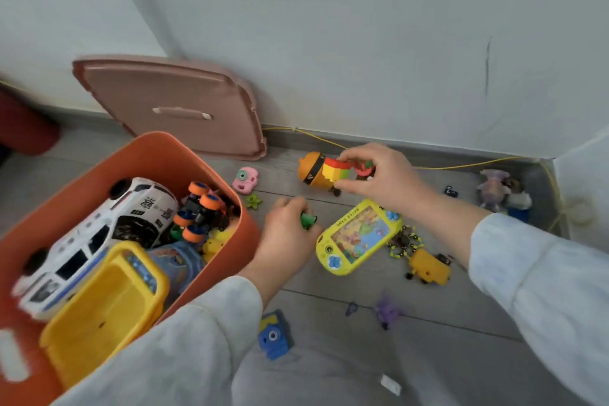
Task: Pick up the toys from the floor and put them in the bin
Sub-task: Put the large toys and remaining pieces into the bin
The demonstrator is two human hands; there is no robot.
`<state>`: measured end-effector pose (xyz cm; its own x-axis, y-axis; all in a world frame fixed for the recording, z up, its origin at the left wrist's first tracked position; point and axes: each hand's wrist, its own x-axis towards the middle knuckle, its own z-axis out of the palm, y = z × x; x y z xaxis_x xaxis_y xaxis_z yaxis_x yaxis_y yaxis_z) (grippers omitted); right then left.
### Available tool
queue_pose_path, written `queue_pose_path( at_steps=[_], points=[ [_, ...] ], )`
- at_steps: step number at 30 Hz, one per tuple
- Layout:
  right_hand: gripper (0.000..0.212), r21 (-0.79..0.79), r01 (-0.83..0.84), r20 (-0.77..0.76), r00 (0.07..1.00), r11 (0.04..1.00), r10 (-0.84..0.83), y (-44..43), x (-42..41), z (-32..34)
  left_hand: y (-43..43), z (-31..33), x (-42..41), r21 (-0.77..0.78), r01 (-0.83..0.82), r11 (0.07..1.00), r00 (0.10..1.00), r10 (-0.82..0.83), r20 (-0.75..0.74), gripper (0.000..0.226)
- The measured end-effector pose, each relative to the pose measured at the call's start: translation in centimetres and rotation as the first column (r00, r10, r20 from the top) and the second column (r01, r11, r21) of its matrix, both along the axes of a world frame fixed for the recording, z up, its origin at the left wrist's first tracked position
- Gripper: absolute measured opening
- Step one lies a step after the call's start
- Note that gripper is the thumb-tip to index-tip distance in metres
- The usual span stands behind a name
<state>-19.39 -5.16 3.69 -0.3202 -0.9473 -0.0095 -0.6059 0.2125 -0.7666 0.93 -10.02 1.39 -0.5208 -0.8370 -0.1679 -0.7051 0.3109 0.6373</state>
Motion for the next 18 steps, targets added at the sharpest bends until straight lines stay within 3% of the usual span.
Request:
queue_pose_path(
  at_steps=[5, 10, 15, 18],
  points=[
    [0.040, -0.137, 0.058, -0.003, 0.998, 0.989, -0.059, -2.3, 0.5, 5.4, -1.1, 5.8, 0.9, -0.102, -0.030, 0.994, 0.990, 0.015, -0.143, 0.029],
    [0.031, -0.244, 0.097, 0.172, 0.984, 0.965, -0.055, -4.0, 2.2, 8.0, -2.2, 10.5, 3.3, -0.198, -0.100, 0.975, 0.962, 0.044, -0.271, 0.035],
    [0.031, -0.328, 0.228, 0.273, 0.952, 0.917, -0.139, -7.3, 6.9, 9.3, -4.9, 11.9, 8.7, -0.228, -0.261, 0.938, 0.954, 0.214, -0.209, 0.028],
    [0.034, -0.373, 0.221, 0.153, 0.973, 0.901, -0.175, -8.8, 10.7, 9.7, -6.2, 11.5, 12.3, -0.189, -0.372, 0.909, 0.926, 0.350, -0.143, 0.024]
  ],
)
